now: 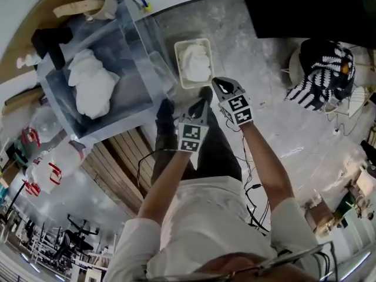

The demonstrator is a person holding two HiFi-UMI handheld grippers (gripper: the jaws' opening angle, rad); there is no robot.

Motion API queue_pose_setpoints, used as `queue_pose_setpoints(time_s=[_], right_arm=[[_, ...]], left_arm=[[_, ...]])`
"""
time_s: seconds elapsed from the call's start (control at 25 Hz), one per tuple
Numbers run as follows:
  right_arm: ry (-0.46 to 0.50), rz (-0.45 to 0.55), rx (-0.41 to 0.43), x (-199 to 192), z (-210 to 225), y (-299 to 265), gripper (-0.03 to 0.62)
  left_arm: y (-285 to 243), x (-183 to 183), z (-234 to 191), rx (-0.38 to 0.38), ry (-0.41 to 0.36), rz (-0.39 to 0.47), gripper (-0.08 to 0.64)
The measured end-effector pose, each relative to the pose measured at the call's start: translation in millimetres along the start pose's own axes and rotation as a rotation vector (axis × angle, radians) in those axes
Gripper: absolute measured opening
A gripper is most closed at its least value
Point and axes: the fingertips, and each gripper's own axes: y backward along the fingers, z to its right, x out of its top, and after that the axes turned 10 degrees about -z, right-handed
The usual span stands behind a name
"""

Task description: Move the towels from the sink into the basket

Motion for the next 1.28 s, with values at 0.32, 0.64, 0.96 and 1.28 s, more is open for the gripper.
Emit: queue_pose_setpoints(time_s=[0.32,0.64,0.96,1.28], right_arm=[[-0.013,0.086,-0.007,69.7,-48.5,87.9,0.002],[0.070,0.149,0.001,135.3,-103.7,143.7,0.002],[0.132,0.251,0.021,202.3,-156.2,205.0,0.002],[0.294,0.359,0.010,257.3,-195.1,262.8,0.003]], left_arm=[[100.0,61.4,7.7,-0.055,0.004,0.029,0.017],[192.5,105.5,-18.4,-0.016,-0.008,0.108,0.017],[291.8,143.7,-49.1,0.046,-0.024,0.224,0.017],[393.2,182.2,-75.3,0.173,-0.054,0.375,0.017]])
